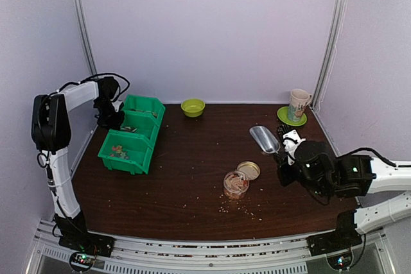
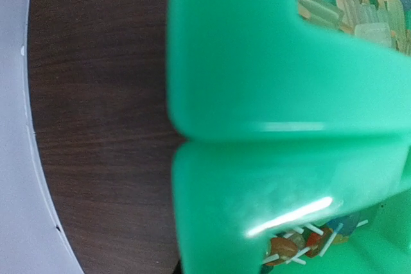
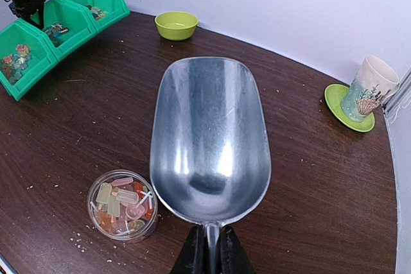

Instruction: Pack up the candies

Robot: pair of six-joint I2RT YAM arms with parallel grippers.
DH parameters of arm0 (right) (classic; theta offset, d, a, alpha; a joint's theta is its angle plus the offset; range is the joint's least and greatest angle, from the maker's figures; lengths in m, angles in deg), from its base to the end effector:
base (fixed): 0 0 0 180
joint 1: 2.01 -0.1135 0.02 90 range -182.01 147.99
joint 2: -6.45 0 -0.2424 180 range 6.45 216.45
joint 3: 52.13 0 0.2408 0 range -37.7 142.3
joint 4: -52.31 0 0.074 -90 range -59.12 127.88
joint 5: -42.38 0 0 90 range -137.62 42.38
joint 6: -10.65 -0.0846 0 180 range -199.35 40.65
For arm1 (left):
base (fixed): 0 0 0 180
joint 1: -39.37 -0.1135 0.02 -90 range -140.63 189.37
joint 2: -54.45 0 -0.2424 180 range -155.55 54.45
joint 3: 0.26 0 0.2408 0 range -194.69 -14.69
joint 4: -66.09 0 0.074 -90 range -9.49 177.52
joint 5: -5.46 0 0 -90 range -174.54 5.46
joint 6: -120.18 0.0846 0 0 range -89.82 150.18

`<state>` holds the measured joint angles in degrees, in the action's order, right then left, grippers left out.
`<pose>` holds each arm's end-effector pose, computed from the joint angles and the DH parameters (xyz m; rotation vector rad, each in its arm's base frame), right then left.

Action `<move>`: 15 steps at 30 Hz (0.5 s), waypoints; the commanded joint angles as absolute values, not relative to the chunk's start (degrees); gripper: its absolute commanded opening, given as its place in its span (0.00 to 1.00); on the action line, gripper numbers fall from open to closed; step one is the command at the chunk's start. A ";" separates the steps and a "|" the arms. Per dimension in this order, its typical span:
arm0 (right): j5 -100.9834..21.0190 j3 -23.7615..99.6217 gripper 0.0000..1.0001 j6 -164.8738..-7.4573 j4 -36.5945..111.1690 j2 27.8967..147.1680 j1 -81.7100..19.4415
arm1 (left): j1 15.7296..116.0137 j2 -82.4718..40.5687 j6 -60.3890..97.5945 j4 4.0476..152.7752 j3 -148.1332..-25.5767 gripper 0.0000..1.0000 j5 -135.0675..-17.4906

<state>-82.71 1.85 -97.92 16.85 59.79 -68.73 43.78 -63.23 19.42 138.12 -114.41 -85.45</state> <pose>0.1370 0.1954 0.2289 -0.5241 1.9986 0.2476 0.4114 -0.0304 0.1598 -0.1629 2.8850 -0.0256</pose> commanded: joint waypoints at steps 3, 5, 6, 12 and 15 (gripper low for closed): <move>-82.01 0.80 0.00 -99.58 17.12 57.28 -68.42 | 39.67 -65.27 23.62 141.96 -122.83 0.00 -87.64; -81.79 0.78 0.00 -99.40 17.37 57.09 -68.37 | 38.92 -66.22 24.60 142.47 -124.85 0.00 -87.96; -81.74 0.79 0.00 -99.39 17.42 57.08 -68.37 | 38.44 -66.70 25.07 142.63 -125.46 0.00 -88.30; -81.40 0.81 0.00 -99.55 17.31 57.27 -68.37 | 35.97 -68.96 26.12 142.65 -126.48 0.00 -89.83; -81.01 0.55 0.00 -99.94 17.57 57.44 -68.37 | 35.37 -70.93 26.54 142.65 -126.67 0.00 -91.59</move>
